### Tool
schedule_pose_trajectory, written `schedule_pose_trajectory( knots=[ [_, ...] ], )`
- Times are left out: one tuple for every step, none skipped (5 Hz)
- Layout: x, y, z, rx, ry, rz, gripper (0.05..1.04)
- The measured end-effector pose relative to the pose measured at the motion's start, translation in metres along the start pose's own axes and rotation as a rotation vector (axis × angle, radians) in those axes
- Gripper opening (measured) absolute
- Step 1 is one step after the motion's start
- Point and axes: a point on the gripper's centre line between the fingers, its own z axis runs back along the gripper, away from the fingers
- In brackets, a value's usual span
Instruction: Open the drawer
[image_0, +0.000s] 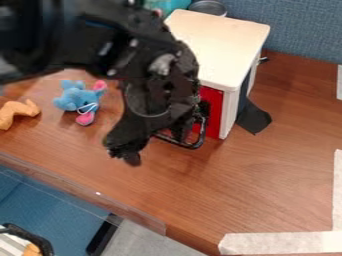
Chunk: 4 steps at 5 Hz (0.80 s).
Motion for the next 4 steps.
schedule_pose_trajectory(
  knots=[
    [0.004, -0.007, -0.005, 0.014, 0.0, 0.069, 0.999],
    [0.01, -0.008, -0.015, 0.026, 0.032, 0.134, 0.999],
    [0.015, -0.009, -0.027, 0.034, 0.049, 0.16, 0.999],
    [0.022, -0.014, -0.035, 0.028, 0.064, 0.187, 0.999]
  ],
)
